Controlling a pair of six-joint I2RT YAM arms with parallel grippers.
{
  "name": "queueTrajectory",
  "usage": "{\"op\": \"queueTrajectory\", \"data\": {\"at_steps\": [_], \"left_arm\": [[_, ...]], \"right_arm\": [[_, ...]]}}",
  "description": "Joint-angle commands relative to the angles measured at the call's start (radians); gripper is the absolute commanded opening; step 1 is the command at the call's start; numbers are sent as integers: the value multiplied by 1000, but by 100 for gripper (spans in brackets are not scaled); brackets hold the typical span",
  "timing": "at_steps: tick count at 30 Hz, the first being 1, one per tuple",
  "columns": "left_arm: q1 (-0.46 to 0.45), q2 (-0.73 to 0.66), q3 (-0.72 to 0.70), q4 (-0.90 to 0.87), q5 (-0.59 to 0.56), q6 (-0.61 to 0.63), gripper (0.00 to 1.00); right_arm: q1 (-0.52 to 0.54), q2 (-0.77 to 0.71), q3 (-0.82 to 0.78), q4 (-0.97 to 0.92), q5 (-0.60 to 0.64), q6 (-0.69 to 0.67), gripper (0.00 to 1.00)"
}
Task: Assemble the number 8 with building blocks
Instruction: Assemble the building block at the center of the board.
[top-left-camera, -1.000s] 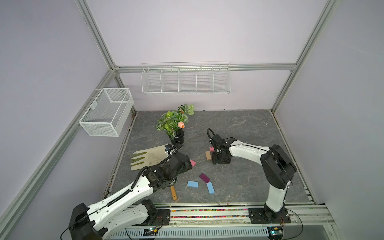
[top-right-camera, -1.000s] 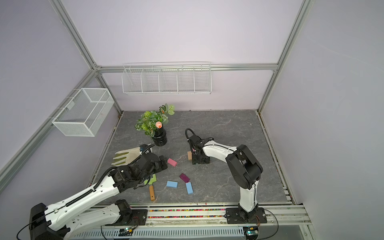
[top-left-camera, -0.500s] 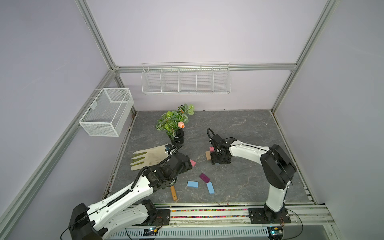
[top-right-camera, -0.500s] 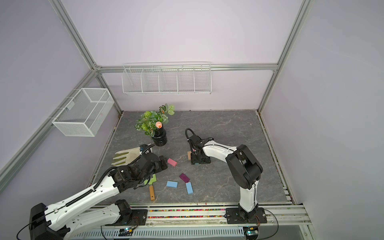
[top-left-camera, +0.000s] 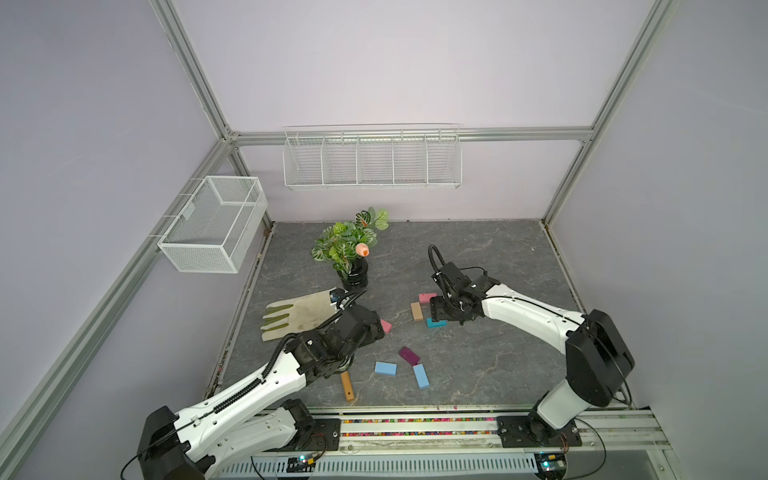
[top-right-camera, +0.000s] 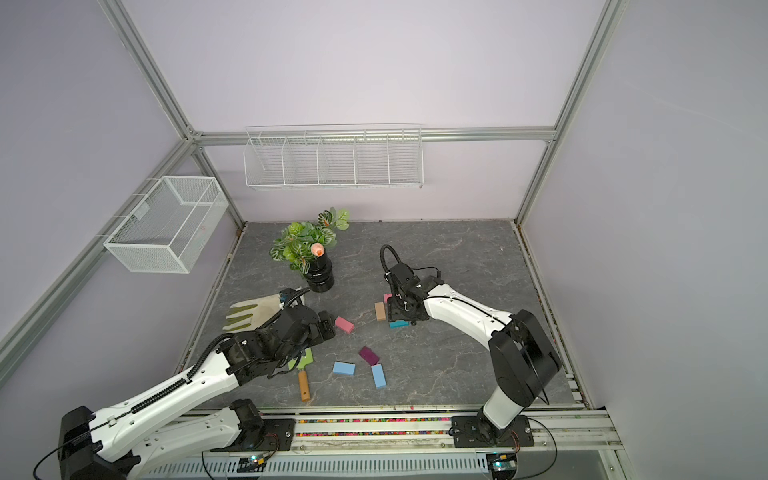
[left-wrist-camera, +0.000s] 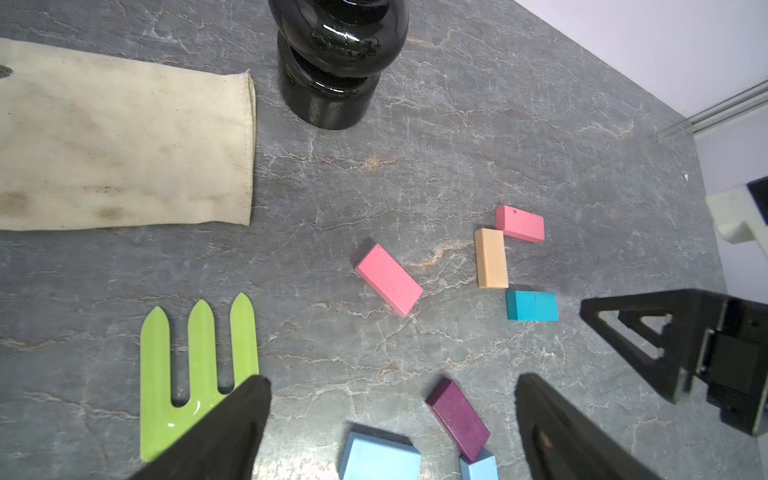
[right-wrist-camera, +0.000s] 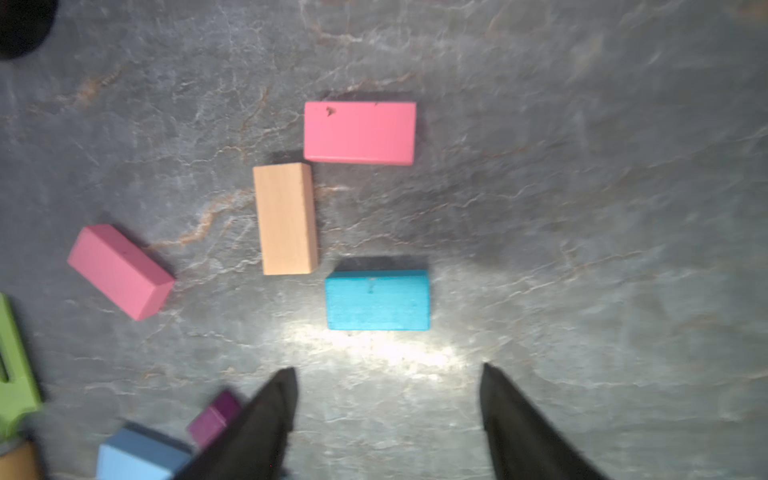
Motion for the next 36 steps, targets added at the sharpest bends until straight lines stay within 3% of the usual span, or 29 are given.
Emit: {"op": "queueTrajectory", "data": {"at_steps": [1,3,5,18,36], "left_arm": [[-2,-3,4,8,-7,-3,96],[-1,-7,4,6,-7,-3,96],[-2,-8,4,7,-9,-3,96],[-2,1,11,13,-7,3,96],[-2,5,8,16,-6,6,96]], "right_arm": [[-36,13,-45,-35,30,-2,34],[-51,31,-61,-22,21,-6,17],[-64,50,-76,-6,12,-9,7],[-90,164,-59,71,-65,-30,7],[-88,191,-17,85,-128,-30,7]]}}
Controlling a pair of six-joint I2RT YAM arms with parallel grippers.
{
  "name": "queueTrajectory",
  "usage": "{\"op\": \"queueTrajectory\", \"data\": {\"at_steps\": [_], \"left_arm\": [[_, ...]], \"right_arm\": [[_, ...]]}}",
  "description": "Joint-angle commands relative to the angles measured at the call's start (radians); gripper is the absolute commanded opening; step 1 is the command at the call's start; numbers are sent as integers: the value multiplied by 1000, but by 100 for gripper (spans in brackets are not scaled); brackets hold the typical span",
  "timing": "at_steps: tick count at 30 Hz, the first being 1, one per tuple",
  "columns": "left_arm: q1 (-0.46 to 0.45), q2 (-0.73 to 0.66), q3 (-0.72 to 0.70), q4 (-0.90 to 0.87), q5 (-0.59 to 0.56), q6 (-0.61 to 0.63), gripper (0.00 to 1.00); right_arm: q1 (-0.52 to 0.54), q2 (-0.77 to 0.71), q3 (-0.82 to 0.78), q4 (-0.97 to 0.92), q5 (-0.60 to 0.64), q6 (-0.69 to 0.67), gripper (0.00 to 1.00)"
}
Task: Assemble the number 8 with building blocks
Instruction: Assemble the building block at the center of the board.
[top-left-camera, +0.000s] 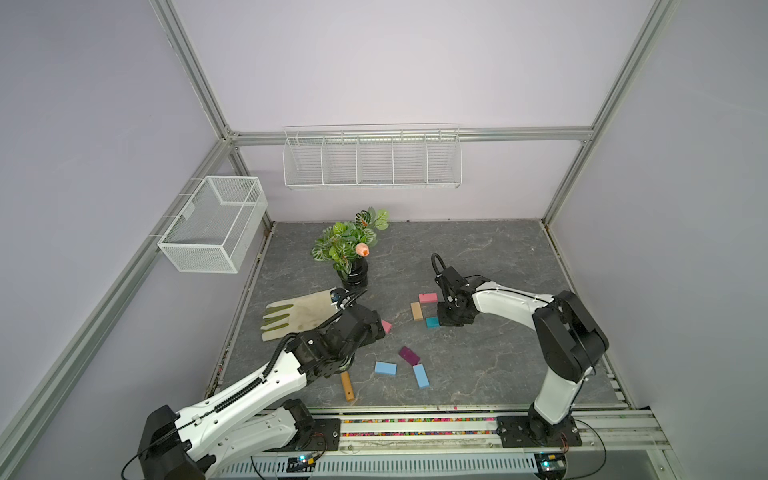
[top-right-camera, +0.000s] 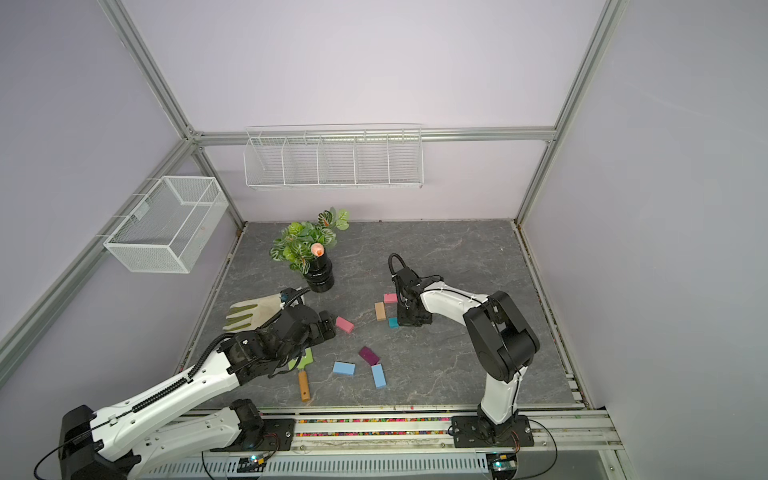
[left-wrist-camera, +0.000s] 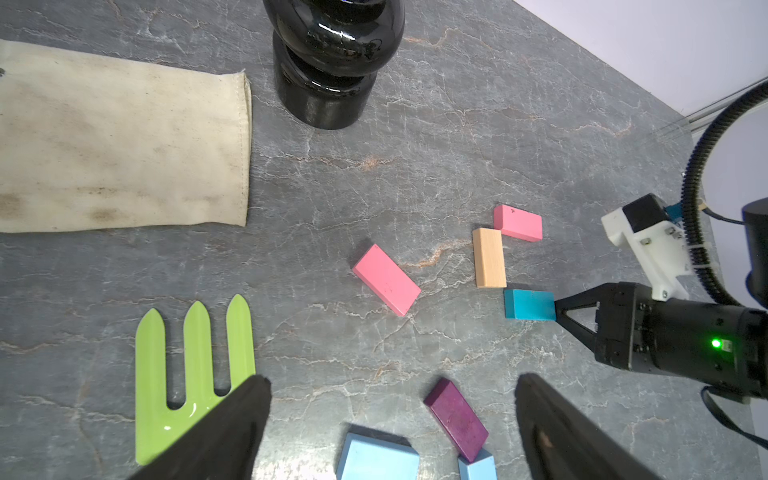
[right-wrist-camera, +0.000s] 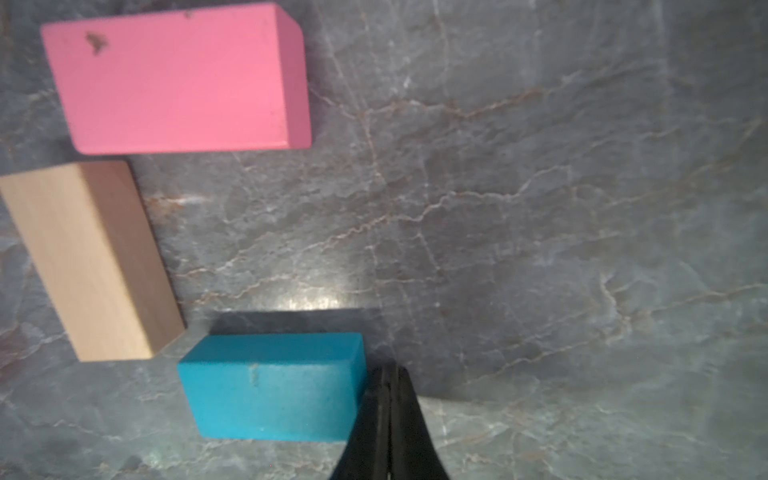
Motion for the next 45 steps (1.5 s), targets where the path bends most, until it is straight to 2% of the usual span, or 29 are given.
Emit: {"op": "queueTrajectory", "data": {"at_steps": [1,24,39,43,44,45], "left_arm": [[-2,0,8,9,-10,1,96],[-2,-4,5,5,-11,0,96],[-2,0,5,8,-10,5,96],[-3,-2,10,6,-12,10,96],[-2,-2,12,3,-13,12,96],[-2,-1,14,2,-14,12,96]], "right_arm": [[-3,14,20,9,-29,-2,7],[1,53,59,5,-39,-8,7],[-5,-31,106,-63,67,-44,7],[-3,-125,92,-95,95,-60,17],[0,-155,81,-100,91,-69,25],[5,-187,65,-108,86,-76,37]]}}
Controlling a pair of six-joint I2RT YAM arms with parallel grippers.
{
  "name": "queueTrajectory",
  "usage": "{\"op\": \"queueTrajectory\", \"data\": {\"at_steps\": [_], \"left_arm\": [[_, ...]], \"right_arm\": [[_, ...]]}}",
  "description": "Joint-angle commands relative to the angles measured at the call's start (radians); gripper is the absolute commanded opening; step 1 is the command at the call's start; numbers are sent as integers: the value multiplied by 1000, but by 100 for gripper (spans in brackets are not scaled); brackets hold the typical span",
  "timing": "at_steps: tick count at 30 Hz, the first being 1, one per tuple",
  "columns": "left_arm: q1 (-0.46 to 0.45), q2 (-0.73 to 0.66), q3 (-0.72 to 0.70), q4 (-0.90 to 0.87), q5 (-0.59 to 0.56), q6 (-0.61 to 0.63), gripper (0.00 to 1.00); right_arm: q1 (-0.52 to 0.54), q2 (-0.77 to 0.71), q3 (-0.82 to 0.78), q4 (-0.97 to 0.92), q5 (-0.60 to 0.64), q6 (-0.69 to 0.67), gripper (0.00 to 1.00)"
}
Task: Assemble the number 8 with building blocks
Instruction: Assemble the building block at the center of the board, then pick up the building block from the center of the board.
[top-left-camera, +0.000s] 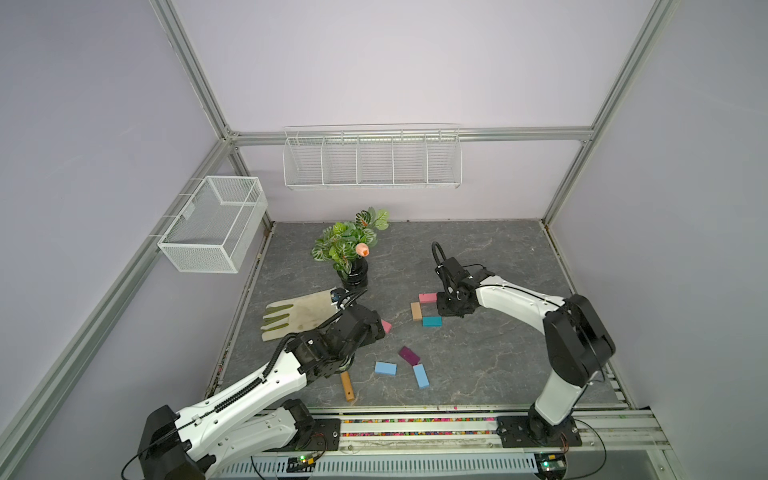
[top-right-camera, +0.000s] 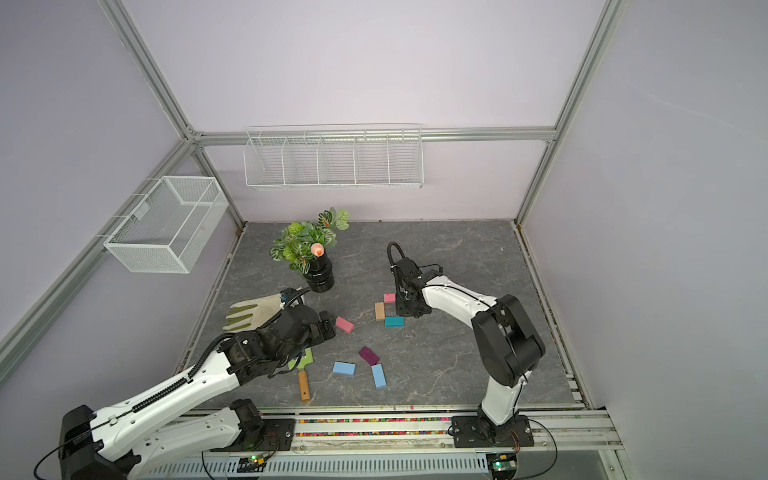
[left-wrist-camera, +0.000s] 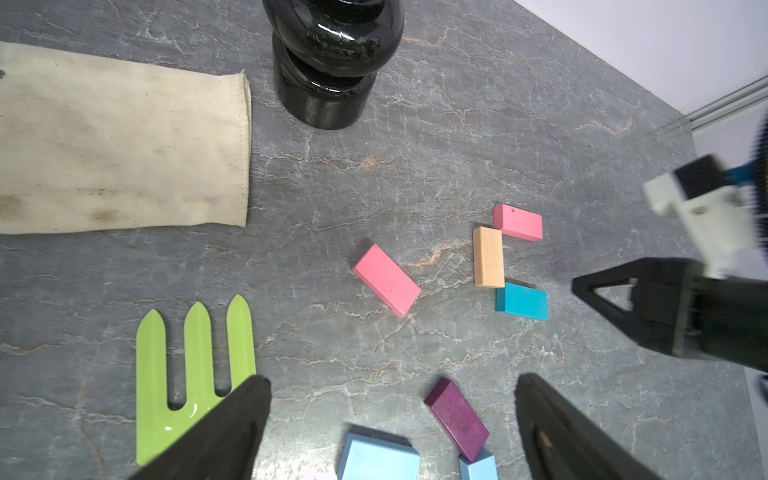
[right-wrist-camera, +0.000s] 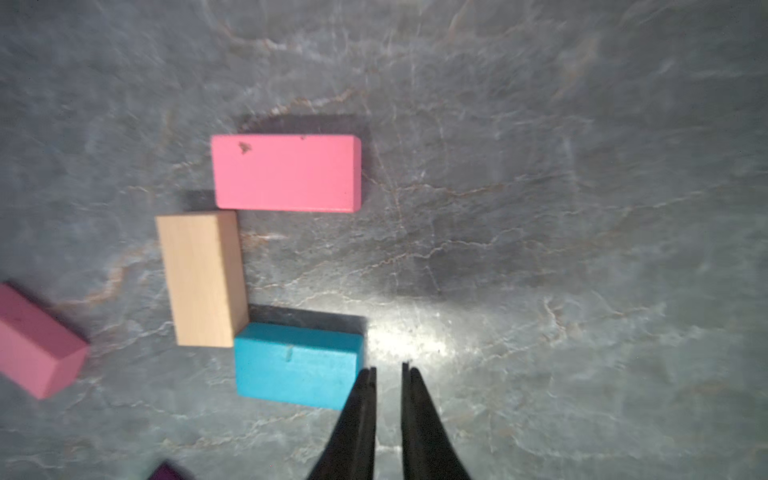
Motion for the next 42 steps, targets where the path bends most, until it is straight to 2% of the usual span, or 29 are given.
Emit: {"op": "queueTrajectory", "data": {"at_steps": [1,4,6,8,15,22,27,32,40,42], "left_arm": [[-3,1,15,-1,-16,10,96],[-2,2,26,-28,-43,-7,100],[-3,-6,17,-35,-79,-22,100],[-3,-23,2,-31,-96,-27,100],[0,-54,-20,-64,-102,-77,99],[-2,-62,-25,-81,-101,-119,100],[0,-127,-45,-80,-114,-118,100],[-2,-173,-53,-99,-135,-117,99],[-1,-156,-47,-98,-132,-119,99],[-1,-151,-48,-97,-131,-119,100]], "right_arm": [[13,-120,-26,-62,22,-34,46],[76,-176,-71,-96,47,-51,73],[147,-203,-105,-120,71,-49,81],[210,-224,-145,-127,76,-31,84],[401,-321,-282,-102,75,88,84],[537,-300,-279,-89,107,177,79],[575,-200,-239,-61,88,176,75],[593,-132,-219,-9,52,173,75],[593,-68,-216,43,5,164,74],[595,-53,-216,45,-5,163,70]]}}
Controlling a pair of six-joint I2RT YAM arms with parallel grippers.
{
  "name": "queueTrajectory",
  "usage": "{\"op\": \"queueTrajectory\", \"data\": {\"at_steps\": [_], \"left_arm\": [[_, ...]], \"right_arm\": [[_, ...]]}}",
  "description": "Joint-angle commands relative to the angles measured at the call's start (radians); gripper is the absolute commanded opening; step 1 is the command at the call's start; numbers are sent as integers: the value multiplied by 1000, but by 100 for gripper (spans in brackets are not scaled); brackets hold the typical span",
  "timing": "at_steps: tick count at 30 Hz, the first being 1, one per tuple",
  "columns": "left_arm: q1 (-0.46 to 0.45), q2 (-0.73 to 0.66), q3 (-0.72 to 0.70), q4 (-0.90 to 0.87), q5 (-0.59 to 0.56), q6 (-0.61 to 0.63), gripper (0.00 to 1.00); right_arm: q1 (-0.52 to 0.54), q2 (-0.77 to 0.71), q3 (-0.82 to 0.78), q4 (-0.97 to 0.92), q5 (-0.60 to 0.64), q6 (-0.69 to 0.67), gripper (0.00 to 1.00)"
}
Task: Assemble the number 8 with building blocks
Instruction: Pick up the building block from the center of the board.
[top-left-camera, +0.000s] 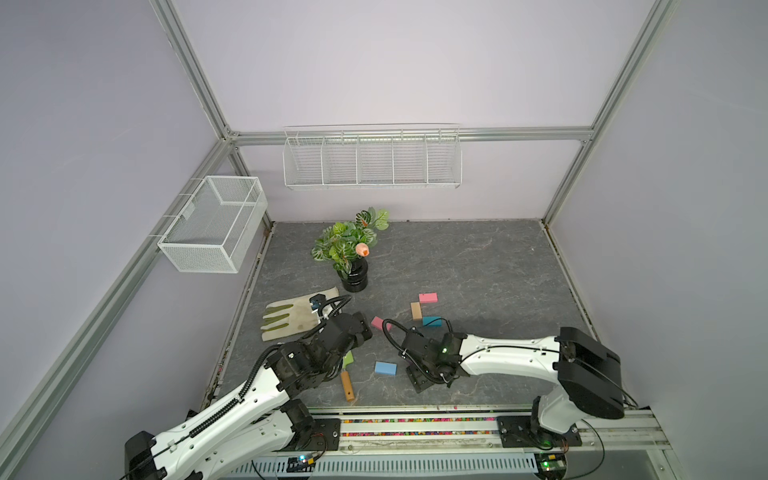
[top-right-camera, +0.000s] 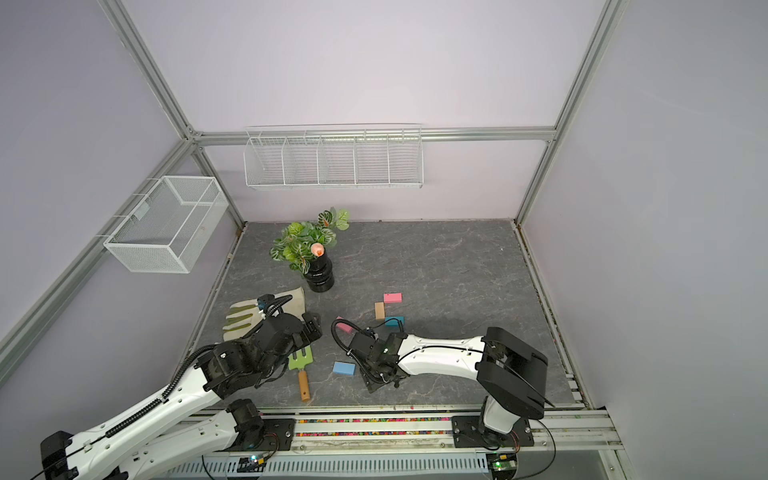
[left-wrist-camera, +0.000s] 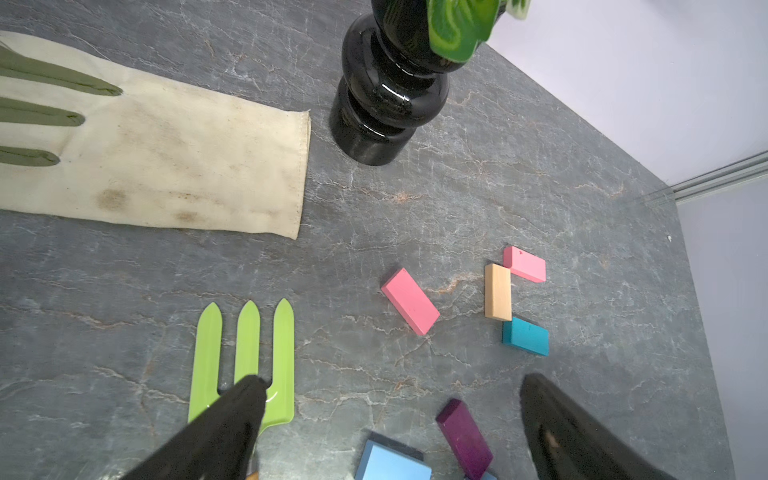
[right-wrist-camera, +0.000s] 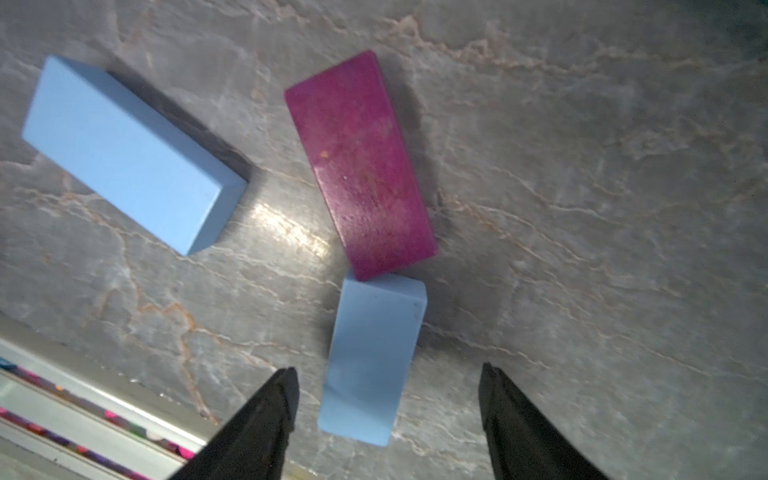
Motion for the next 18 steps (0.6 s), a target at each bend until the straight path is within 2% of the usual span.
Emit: {"op": "queueTrajectory", "data": {"at_steps": [1,2,4,8,10,15,18], "left_arm": [[-3,10,-7,-13,-29,-28,100],[-1,13,-6,-15,-31,-28,100],[0,25,2,-29,-35,-67,100],[-2,56,24,-54,-36,-74,100],[-2,69,35,-56,-31,-72,100],[-2,76,48,-57,-25,-69,100],[-2,76,45,-54,-22,-69,100]], "right_arm": [[3,33,14,23,-28,11,65],[4,39,13,26,-34,10,62],[4,45,12,26,-30,14,47],[4,24,10,14,-11,27,26],[4,-17,9,-10,21,48,8],[-11,-168,38,-171,165,151,7],[-66,-245,31,-215,182,192,7]]}}
